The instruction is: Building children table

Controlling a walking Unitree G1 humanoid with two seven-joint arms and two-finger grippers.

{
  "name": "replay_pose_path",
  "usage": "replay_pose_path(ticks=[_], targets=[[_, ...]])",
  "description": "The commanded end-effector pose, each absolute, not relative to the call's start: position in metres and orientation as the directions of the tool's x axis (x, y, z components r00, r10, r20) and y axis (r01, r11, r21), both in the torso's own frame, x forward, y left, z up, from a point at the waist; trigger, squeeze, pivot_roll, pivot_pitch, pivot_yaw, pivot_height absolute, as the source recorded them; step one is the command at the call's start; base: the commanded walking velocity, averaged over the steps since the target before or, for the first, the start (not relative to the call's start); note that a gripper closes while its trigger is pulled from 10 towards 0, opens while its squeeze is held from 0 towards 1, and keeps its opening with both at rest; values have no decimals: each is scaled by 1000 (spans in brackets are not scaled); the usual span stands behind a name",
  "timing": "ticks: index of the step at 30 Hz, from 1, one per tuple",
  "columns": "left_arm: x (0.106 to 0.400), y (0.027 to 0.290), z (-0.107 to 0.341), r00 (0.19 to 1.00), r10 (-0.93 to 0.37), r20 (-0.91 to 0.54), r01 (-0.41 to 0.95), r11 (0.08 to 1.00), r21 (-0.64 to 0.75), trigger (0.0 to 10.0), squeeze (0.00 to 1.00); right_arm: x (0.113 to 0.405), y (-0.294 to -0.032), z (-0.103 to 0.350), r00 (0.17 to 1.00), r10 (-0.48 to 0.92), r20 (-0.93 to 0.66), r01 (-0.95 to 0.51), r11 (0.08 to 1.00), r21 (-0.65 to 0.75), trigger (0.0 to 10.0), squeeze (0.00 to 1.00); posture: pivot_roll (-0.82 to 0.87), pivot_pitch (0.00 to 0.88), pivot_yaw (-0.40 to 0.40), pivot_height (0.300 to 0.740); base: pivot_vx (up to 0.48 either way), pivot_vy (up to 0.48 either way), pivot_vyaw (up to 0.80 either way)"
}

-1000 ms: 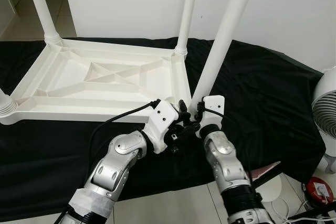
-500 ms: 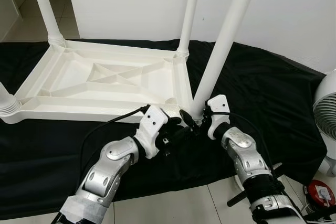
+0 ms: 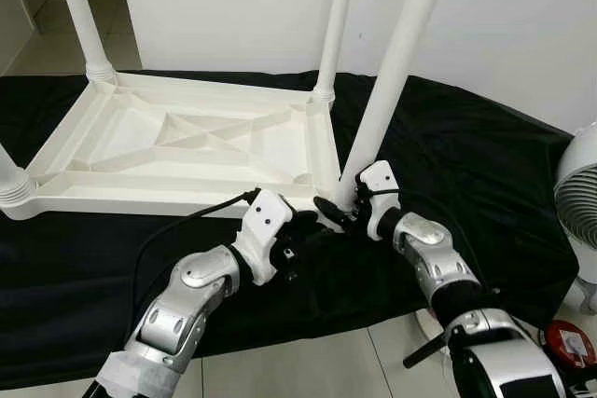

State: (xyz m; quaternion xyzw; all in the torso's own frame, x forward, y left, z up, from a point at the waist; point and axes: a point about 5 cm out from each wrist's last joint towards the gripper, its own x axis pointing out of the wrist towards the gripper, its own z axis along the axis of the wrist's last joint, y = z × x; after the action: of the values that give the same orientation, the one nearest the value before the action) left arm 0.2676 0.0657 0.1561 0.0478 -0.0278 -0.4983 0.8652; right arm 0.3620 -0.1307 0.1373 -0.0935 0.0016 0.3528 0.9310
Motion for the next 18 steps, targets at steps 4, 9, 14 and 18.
replay_pose_path(ticks=[4,9,14,18], targets=[[258,61,154,398,-917,-20,913,394,105,10000,0,361,-131,128,732,672,-108,-681,722,-119,0,0,77,18,-89,740,0,0,0],[257,61,154,395,-918,-20,915,392,96,10000,0,357,-134,121,730,673,-117,-683,725,-93,0,0,64,33,-85,740,0,0,0],[258,60,155,390,-920,-21,917,387,95,10000,0,356,-135,121,745,662,-82,-667,740,-92,2667,0,59,37,-84,740,0,0,0],[258,60,155,392,-920,-19,917,388,94,10000,0,356,-131,120,782,621,-60,-624,780,-56,10000,0,50,46,-83,740,0,0,0]])
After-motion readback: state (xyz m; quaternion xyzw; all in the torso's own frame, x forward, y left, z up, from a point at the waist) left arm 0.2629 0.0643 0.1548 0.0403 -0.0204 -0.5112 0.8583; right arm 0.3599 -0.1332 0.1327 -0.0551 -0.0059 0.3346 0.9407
